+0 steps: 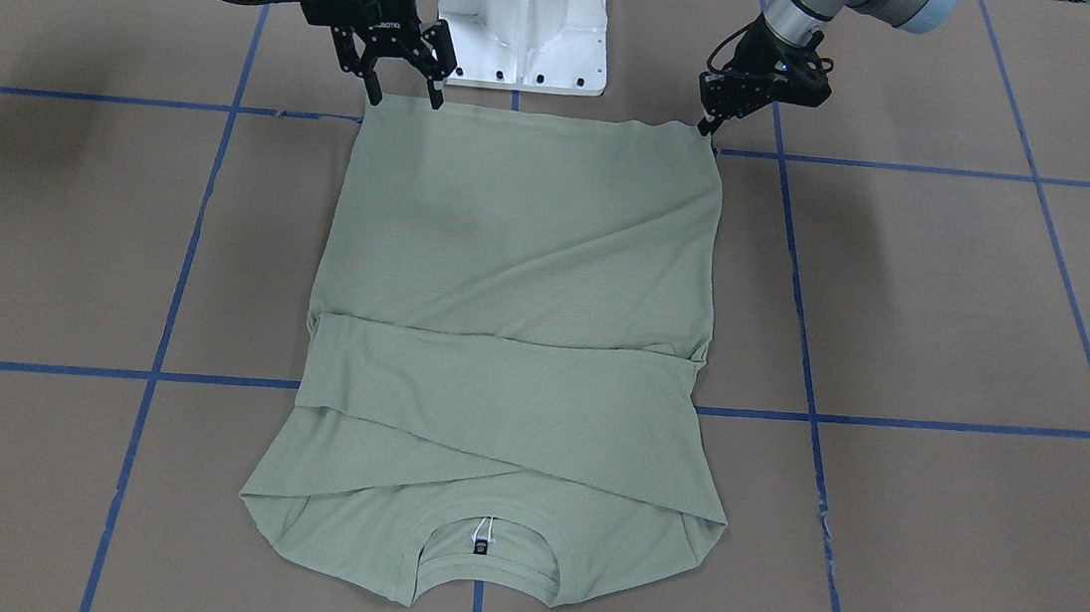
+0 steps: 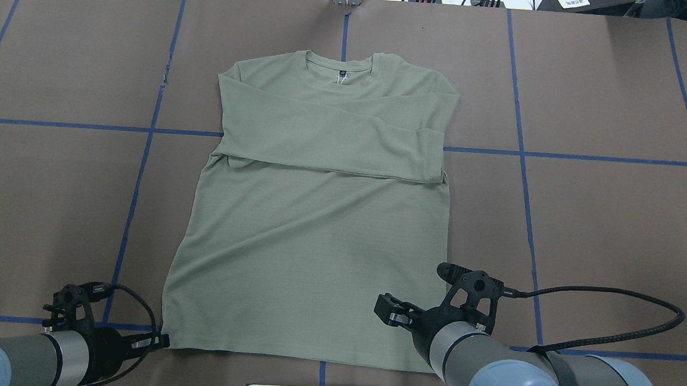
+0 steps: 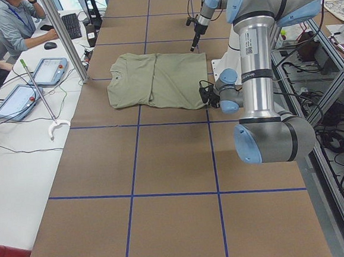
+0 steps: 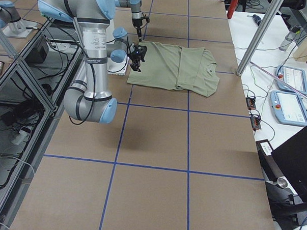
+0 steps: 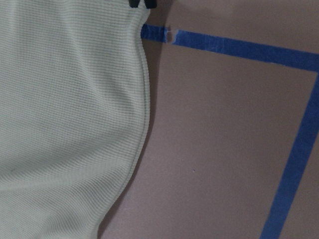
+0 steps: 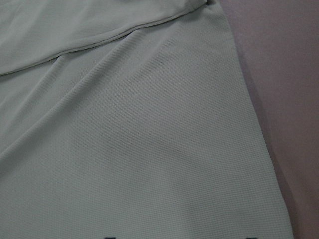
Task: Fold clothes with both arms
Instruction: 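Grasp the hem corners with both grippers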
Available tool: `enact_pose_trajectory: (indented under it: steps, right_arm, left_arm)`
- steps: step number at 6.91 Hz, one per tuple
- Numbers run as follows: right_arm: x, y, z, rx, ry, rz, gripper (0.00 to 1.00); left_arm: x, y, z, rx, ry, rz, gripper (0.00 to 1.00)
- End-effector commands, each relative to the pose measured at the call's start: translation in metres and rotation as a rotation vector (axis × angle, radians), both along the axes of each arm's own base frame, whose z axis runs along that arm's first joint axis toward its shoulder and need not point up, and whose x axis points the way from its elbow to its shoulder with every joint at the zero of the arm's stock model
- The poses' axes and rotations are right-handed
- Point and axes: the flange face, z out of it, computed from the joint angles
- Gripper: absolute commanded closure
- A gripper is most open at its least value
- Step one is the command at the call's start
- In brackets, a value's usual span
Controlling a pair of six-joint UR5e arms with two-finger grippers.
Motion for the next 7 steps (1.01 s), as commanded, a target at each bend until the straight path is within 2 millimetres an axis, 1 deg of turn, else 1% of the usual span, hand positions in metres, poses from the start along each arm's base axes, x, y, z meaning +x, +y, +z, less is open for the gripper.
enact_pose_trajectory:
  steps: [1,2,3,4,5,6,7]
  right_arm:
    - [-0.007,0.015,0.002,-0.116,-0.051,0.085,0.22]
    - [-0.010,0.022,0.005,-0.202,-0.058,0.136,0.29]
    - [-0.015,0.033,0.011,-0.213,-0.018,0.132,0.30]
    - [-0.020,0.040,0.023,-0.208,0.015,0.129,0.28]
    - [-0.020,0.041,0.043,-0.203,0.066,0.130,0.22]
    - [-0.022,0.053,0.052,-0.181,0.089,0.118,0.15]
    - [-0.029,0.059,0.064,-0.153,0.115,0.126,0.15]
  left_arm:
    - [-0.019,-0.003,-0.037,0.002,0.071,-0.005,1.00]
    - [-0.019,-0.003,-0.037,0.001,0.073,-0.003,1.00]
    - [-0.019,-0.004,-0.038,0.002,0.075,-0.006,1.00]
    - [-0.019,-0.004,-0.039,0.002,0.076,-0.006,1.00]
    - [-0.019,-0.004,-0.041,0.002,0.081,-0.006,1.00]
    - [-0.018,-0.004,-0.040,0.003,0.079,-0.008,1.00]
    - [-0.019,-0.004,-0.039,0.002,0.076,-0.006,1.00]
